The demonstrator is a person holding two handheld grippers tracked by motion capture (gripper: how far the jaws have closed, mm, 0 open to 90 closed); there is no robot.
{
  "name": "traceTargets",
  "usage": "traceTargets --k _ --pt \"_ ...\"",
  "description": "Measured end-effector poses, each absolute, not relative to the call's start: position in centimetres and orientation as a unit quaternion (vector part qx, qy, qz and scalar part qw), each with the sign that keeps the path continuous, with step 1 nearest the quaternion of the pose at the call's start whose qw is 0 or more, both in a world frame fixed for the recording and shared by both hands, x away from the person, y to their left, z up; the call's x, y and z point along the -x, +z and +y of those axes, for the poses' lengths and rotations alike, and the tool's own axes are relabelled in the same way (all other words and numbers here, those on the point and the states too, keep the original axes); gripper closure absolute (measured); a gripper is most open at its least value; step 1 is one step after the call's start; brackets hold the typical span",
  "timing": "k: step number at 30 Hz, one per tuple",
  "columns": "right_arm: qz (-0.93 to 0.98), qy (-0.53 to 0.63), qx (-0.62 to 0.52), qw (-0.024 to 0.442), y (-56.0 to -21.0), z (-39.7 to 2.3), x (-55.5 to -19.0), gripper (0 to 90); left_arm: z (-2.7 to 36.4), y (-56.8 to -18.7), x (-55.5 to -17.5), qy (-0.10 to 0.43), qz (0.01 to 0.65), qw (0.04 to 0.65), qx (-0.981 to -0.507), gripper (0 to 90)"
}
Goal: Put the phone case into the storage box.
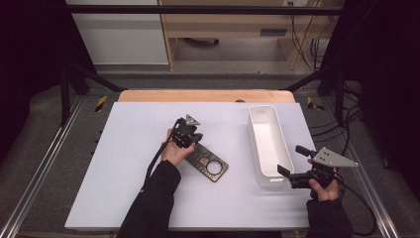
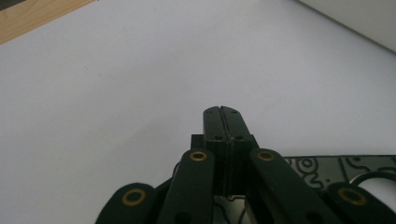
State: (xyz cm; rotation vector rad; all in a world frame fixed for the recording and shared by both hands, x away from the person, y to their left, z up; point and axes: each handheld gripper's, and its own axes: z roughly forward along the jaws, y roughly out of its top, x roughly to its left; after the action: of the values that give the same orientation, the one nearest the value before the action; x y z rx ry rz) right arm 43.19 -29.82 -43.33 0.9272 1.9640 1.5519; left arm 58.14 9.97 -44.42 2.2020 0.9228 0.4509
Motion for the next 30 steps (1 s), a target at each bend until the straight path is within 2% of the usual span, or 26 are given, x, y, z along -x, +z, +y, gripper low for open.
traceTargets --k 16,30 --pt "0.715 0.566 -0.338 0.233 -43.3 -29.8 -43.2 0.2 9.5 -46.3 -59.4 0.167 0.359 0.320 -0.861 88.9" --pt "0.715 0.566 -0.338 0.233 -43.3 -29.8 -43.2 0.2 9.3 -46.5 -59.4 0.169 0.358 0.305 -0.866 88.9"
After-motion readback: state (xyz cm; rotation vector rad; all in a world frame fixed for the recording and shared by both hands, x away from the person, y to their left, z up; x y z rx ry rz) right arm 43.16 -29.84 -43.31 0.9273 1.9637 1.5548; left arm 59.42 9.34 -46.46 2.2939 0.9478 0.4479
